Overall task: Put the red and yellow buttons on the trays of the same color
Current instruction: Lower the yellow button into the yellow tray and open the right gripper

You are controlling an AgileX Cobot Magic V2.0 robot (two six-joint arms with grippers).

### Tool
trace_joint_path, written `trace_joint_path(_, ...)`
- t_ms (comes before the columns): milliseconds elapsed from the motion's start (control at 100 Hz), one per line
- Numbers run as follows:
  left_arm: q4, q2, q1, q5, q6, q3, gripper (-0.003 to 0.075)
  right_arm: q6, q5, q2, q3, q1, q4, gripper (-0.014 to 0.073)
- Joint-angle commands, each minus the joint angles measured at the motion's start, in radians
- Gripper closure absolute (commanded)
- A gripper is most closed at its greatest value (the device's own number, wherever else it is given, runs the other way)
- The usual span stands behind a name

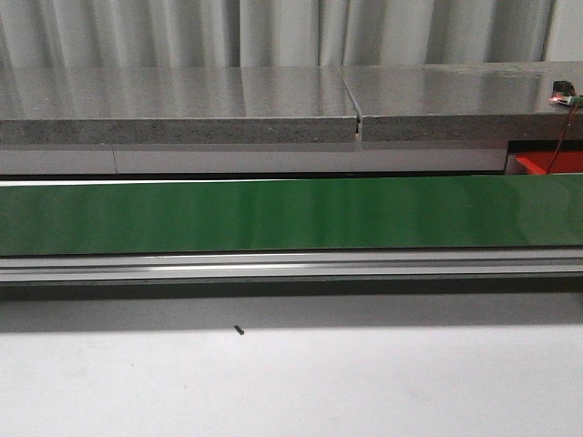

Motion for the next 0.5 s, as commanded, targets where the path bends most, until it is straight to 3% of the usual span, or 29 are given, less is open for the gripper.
trace_joint_path(0, -0.017, 0.005, -0.009, -0.065, -0.007, -0.026, 0.0741, -0.003, -0.109, -0.026, 0.003, -0.037, -0.014, 0.0377)
trace_joint_path(490, -0.017, 0.005, -0.009, -0.065, -0.007, -0.026, 0.0741, -0.003, -0.309, 0.163, 0.086, -0.061, -0.009, 0.0377)
